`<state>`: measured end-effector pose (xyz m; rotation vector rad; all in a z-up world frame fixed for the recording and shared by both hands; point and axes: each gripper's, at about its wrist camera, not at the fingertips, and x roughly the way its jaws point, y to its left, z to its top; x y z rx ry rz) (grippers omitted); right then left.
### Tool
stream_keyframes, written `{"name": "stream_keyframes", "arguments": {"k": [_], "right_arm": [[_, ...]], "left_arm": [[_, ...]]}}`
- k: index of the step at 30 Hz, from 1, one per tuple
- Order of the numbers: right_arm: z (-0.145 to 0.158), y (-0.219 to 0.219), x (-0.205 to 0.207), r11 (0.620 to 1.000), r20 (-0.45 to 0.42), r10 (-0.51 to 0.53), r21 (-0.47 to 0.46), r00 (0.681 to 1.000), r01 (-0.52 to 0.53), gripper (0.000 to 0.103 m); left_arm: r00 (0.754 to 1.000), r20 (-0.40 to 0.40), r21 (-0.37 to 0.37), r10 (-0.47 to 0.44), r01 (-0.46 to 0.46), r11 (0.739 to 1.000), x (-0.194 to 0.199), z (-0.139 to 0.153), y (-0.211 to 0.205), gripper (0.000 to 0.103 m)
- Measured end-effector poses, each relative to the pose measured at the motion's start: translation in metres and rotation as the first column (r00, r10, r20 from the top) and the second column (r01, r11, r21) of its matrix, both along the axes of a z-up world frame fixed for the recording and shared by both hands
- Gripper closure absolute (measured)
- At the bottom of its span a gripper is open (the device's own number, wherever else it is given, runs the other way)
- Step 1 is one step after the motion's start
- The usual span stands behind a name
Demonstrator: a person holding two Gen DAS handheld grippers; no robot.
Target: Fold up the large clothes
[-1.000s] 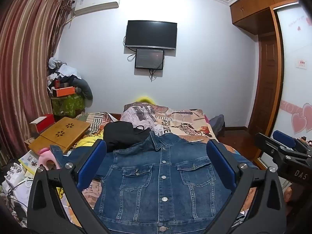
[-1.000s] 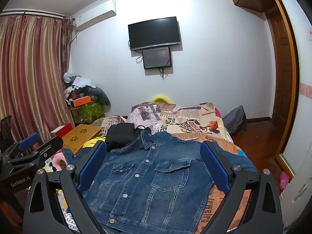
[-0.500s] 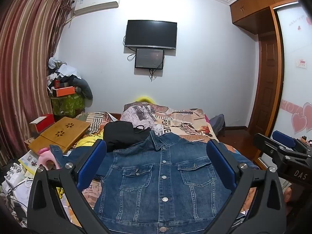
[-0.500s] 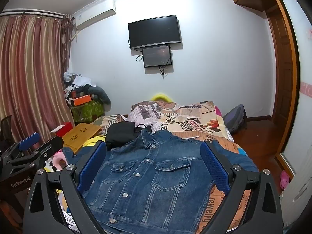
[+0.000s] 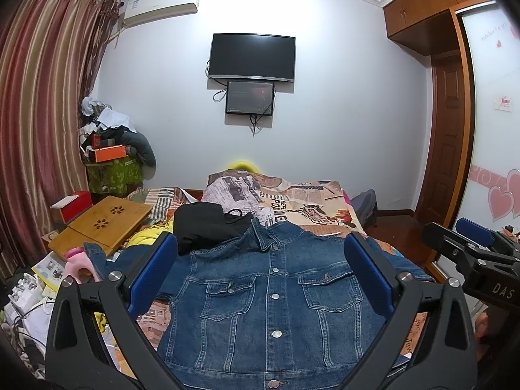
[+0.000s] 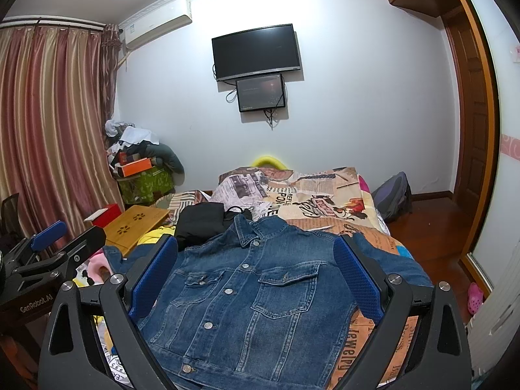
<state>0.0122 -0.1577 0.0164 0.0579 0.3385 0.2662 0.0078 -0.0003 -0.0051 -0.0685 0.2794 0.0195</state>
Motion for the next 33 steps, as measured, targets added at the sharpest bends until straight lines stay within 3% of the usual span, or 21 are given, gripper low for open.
{"name": "stream_keyframes", "arguments": {"k": [33], "right_arm": [[-0.0001,0.0,0.0028,1.0,-0.006,0.001,0.003,1.0,-0.001,0.007]], "left_arm": [[1.0,-0.009,-0.004,0.008,-0.008,1.0,0.0053,-0.006,0.0049,0.0]]}}
